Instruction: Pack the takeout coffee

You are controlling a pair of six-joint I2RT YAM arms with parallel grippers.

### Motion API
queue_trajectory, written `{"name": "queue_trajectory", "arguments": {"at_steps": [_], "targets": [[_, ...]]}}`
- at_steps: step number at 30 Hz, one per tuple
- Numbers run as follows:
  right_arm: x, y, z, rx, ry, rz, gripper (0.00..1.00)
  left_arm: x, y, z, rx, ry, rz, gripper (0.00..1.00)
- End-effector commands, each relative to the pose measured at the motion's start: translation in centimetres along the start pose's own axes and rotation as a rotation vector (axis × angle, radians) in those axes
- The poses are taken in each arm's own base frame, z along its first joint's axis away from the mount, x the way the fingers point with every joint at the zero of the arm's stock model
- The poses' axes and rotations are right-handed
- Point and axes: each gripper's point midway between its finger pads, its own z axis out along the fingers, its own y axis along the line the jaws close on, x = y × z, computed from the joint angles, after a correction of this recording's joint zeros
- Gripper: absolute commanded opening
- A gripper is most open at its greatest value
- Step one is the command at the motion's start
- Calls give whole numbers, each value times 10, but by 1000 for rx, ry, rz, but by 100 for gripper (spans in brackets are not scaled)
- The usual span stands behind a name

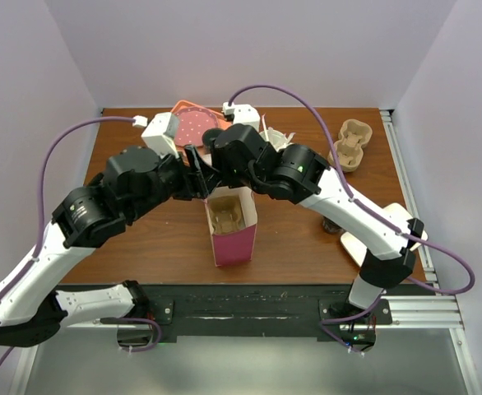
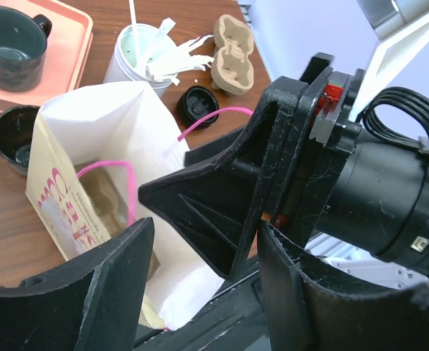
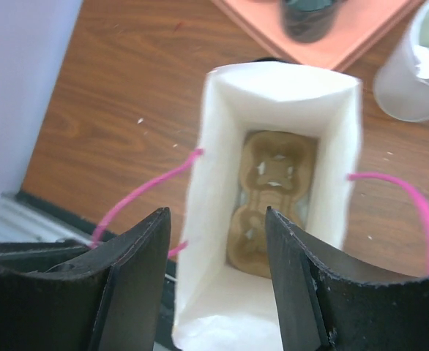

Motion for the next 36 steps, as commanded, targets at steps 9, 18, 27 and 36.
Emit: {"name": "queue_trajectory", "arguments": {"at_steps": [9, 18, 27, 36], "targets": [[-32, -57, -105, -7, -136, 131, 57, -39, 49, 6, -299, -83, 240, 59], [-66, -39, -143, -173, -216, 138, 60, -37, 44, 21, -276, -47, 270, 57], [-56, -70, -161, -109, -220, 233, 60, -34, 62, 34, -294, 4, 253, 56], [6, -75, -148, -142, -53, 249, 60, -43, 84, 45, -317, 29, 205, 55]]}}
